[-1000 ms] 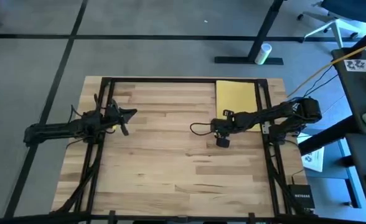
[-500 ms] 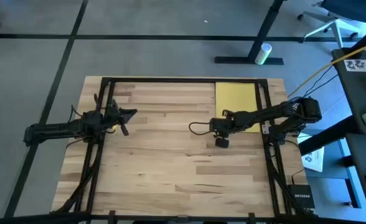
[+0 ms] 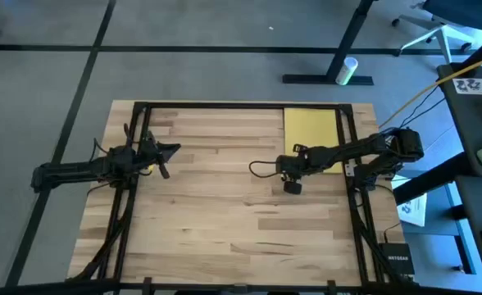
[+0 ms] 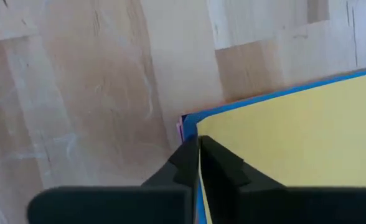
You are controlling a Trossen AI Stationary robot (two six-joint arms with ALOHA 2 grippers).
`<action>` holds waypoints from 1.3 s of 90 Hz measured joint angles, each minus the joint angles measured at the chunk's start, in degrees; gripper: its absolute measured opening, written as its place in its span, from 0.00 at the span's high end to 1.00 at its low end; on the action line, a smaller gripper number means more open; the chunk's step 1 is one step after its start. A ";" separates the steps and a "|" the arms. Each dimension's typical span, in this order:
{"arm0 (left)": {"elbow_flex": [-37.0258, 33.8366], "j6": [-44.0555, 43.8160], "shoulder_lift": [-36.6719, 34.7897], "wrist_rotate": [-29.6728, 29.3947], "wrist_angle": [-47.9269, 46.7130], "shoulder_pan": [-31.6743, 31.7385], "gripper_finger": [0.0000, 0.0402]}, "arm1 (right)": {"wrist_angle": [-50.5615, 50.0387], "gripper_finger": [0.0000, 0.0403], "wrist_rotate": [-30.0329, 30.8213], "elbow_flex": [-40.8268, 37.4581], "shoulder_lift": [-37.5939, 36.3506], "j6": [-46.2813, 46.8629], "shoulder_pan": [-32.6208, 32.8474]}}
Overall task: Organize paper
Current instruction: Move the yellow paper to the top left of the table
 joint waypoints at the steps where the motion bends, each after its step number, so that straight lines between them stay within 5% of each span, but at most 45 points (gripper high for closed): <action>1: 0.00 0.00 0.00 0.00 0.00 0.00 1.00 | 0.00 0.99 0.00 0.00 0.00 0.00 0.00; 44: 0.00 -0.02 0.00 0.00 0.00 0.00 1.00 | -3.08 1.00 -1.53 11.22 -0.02 -0.22 0.07; 83: 0.00 -0.78 0.00 0.00 -0.02 0.00 1.00 | 8.70 1.00 -4.47 17.87 0.40 -4.94 0.00; 117: 0.00 -1.07 -0.02 0.02 -0.01 0.00 1.00 | 22.25 1.00 -10.43 19.10 9.14 -8.40 -1.99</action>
